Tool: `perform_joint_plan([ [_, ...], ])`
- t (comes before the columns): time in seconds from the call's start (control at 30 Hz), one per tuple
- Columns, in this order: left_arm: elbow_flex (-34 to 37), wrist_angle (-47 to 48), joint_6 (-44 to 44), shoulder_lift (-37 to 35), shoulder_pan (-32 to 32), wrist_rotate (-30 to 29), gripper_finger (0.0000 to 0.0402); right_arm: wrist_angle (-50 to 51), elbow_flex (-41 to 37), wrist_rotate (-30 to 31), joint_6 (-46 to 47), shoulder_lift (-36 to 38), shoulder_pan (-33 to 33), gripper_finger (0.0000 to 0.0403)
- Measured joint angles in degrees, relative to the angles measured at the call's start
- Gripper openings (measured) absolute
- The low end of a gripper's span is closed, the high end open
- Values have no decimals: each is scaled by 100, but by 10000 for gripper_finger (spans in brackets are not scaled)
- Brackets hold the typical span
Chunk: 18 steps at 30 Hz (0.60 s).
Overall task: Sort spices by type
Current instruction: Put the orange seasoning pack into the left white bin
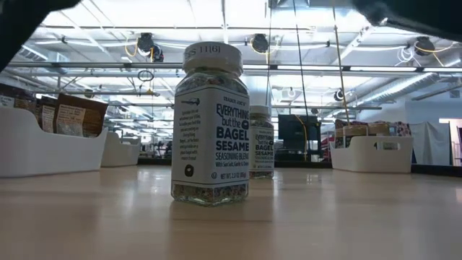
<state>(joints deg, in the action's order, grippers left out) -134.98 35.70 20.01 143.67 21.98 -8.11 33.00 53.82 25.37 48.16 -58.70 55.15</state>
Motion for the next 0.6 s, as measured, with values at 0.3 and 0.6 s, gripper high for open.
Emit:
perform_joint_plan([
  [0.3,0,1983,-440,-697,50,-675,1,-925,2,-1133,964,-617,21,0],
  [0.6,35,3284,-1065,-1250,54,-1101,0,-412,937,-2103,1720,-1607,134,0],
])
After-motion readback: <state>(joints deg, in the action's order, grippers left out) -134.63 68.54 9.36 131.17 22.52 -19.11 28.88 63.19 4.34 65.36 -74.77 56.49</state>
